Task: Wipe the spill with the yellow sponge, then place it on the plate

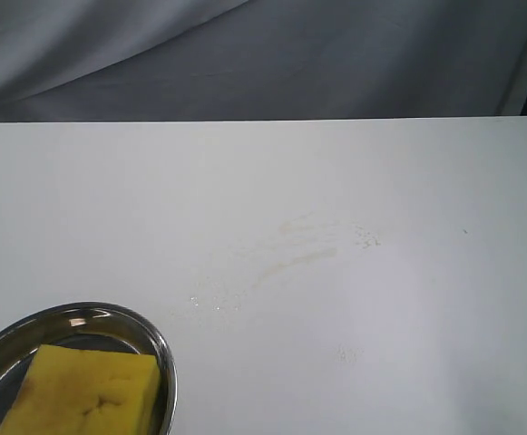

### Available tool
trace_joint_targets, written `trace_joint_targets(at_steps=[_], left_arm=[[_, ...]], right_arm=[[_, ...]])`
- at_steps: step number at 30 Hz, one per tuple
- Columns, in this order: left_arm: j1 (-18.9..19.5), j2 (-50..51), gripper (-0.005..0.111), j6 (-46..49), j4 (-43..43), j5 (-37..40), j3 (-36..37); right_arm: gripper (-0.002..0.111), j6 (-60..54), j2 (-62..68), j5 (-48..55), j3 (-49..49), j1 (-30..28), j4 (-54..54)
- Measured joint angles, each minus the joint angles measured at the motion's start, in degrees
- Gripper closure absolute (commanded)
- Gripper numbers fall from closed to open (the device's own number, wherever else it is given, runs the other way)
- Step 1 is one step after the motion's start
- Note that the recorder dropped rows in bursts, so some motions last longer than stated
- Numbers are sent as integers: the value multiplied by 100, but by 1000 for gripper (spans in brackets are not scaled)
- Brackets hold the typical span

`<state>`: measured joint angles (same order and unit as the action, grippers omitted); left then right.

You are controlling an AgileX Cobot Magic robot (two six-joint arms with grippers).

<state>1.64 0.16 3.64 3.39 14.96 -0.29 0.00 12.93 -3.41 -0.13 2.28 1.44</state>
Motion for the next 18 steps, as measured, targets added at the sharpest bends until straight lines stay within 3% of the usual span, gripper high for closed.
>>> trace_joint_targets(at_steps=[5,12,18], left_arm=[[0,0,107,0,0,0,0],[0,0,107,0,0,0,0],[0,0,107,0,0,0,0]], right_arm=[[108,0,-35,575,0,0,26],[108,0,-1117,824,0,0,80],[108,0,-1257,811,0,0,80]])
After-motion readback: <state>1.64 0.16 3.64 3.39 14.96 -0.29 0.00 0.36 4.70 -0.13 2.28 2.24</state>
